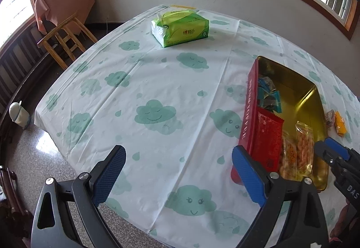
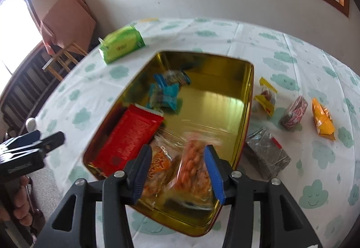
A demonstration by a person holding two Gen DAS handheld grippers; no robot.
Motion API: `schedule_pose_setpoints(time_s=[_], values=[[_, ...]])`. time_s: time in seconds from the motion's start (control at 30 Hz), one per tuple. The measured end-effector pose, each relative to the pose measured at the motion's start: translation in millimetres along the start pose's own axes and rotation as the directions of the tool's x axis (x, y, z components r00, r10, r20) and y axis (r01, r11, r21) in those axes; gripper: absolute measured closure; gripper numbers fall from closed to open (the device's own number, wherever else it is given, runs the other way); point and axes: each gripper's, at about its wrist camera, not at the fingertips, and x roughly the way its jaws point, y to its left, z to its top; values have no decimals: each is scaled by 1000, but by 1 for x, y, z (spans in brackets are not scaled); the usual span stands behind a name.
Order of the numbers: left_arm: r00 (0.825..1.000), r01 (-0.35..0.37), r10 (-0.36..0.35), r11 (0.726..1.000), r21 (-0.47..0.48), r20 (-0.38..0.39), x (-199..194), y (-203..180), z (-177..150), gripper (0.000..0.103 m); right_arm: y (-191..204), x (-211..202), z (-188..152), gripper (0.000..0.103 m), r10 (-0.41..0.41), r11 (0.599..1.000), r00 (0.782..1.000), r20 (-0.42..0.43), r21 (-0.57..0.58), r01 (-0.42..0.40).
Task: Organize snacks
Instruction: 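Carry the bagged nuts into the tin box and open the right tool, then grasp the orange snack bag with the right tool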
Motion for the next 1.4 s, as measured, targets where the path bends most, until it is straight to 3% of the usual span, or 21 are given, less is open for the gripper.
schedule_pose_setpoints(time_s=[0.17, 0.4, 0.5, 0.6, 0.73, 1.03, 1.17, 1.4], values=[[1000, 19, -19, 999, 26, 5, -5, -15, 2, 9, -21, -32, -2, 53, 0, 1000, 997, 82, -15, 1], [998, 53, -54, 996, 76, 14, -15, -44, 5, 9, -116, -55, 5, 53, -162, 986, 977, 141, 62, 155], [998, 62, -63, 993, 104, 7, -16, -61, 8, 9, -163, -49, 11, 52, -228, 970, 966, 119, 111, 216], [997, 81, -81, 988, 132, -5, -17, -80, 10, 9, -187, -36, 16, 46, -260, 962, 960, 101, 109, 249], [995, 99, -97, 980, 172, -23, -18, -106, 13, 9, -206, -15, 19, 44, -291, 955, 951, 108, 101, 280], [984, 171, -155, 956, 239, -86, -15, -171, 14, 9, -229, 28, 13, 44, -277, 959, 959, 62, 79, 272], [980, 191, -170, 945, 265, -101, -15, -196, 13, 9, -239, 21, 6, 57, -269, 960, 958, 97, 103, 259], [961, 263, -229, 931, 253, -154, -17, -241, 13, 9, -268, -4, -17, 60, -267, 956, 958, 101, 156, 250]])
